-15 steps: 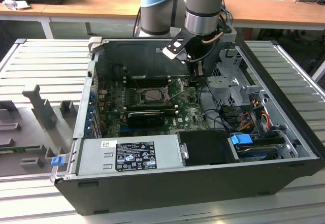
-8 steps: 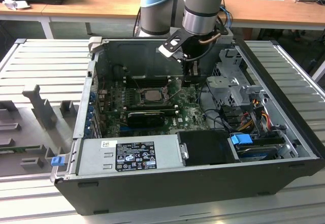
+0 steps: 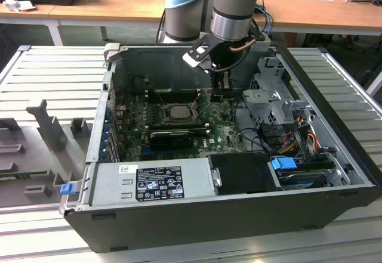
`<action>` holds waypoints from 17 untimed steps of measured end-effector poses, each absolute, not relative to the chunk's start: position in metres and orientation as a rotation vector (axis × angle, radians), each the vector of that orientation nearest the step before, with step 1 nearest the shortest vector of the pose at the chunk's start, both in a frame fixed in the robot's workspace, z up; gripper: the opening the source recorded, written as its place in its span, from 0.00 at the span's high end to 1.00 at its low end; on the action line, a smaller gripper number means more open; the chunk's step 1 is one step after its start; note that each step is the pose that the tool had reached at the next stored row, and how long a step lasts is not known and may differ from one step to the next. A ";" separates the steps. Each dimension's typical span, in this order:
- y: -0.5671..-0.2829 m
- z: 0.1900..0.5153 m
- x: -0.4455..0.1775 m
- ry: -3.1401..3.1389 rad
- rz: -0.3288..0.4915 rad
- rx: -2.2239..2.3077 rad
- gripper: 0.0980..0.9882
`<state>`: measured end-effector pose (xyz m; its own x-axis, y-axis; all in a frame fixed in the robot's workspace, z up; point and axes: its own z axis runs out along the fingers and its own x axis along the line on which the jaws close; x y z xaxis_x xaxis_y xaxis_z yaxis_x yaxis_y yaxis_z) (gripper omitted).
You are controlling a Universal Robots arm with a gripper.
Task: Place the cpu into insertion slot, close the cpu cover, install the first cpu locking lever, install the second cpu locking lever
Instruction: 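Close the cpu cover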
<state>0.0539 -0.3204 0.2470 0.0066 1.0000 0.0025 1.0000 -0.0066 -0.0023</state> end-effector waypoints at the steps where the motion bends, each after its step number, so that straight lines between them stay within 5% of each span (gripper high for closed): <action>1: -0.320 0.247 0.053 -2.212 0.000 -2.227 0.99; 17: -0.320 0.247 0.045 -2.212 0.000 -2.226 0.99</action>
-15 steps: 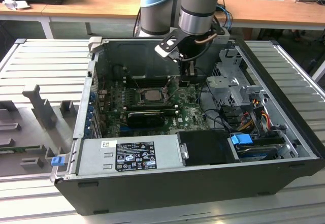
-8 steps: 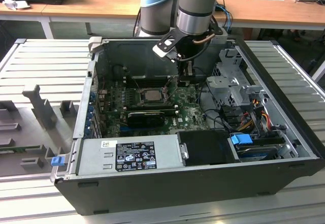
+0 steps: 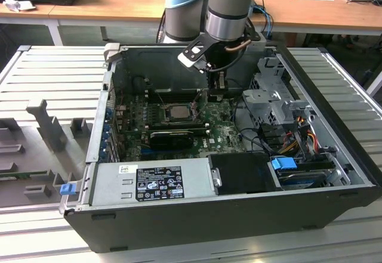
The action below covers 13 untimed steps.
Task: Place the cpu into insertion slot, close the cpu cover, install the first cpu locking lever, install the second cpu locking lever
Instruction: 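Close the cpu cover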
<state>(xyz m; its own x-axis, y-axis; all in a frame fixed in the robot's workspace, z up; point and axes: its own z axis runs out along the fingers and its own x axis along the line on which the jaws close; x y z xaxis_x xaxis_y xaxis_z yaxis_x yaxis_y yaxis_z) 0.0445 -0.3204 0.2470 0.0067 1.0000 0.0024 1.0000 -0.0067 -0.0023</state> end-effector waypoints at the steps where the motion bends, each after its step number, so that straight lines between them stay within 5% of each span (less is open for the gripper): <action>1: -0.320 0.247 0.044 -2.212 0.000 -2.226 0.99; 13: -0.320 0.247 0.041 -2.212 0.000 -2.226 0.99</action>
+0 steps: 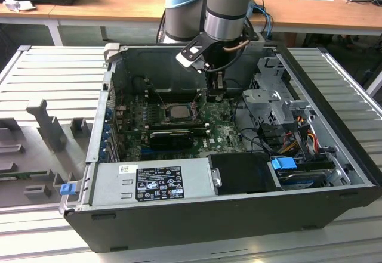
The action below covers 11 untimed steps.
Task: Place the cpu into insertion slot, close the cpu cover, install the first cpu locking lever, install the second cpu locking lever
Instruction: 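Close the cpu cover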
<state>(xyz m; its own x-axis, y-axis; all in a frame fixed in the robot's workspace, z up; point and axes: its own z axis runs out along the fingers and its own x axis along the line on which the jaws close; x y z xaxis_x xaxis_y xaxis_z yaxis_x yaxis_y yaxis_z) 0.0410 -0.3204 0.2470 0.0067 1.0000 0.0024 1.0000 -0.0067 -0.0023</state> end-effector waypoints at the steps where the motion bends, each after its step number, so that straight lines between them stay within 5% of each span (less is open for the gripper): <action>1: -0.320 0.247 0.041 -2.212 0.000 -2.226 0.99; 11: -0.320 0.247 0.039 -2.212 0.000 -2.226 0.99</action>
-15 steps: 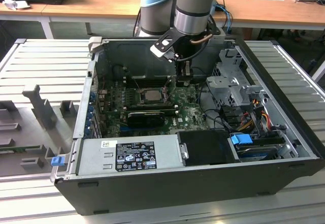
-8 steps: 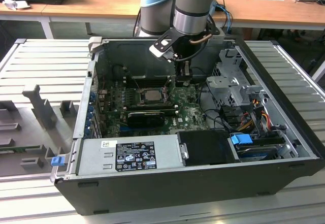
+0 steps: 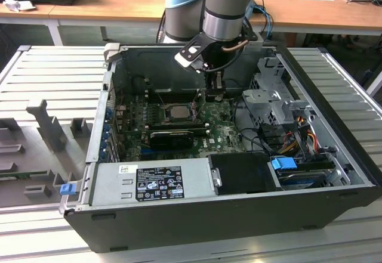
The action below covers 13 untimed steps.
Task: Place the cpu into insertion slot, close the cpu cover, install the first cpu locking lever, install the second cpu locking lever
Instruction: 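Close the cpu cover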
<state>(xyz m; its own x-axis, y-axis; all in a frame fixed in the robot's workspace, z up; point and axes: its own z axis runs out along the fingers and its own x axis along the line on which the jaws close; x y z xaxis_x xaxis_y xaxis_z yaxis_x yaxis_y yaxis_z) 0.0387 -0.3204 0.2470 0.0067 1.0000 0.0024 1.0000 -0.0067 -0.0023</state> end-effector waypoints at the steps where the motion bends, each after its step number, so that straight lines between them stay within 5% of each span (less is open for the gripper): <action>1: -0.320 0.247 0.039 -2.212 0.000 -2.226 0.99; 13: -0.320 0.247 0.034 -2.212 0.000 -2.226 0.99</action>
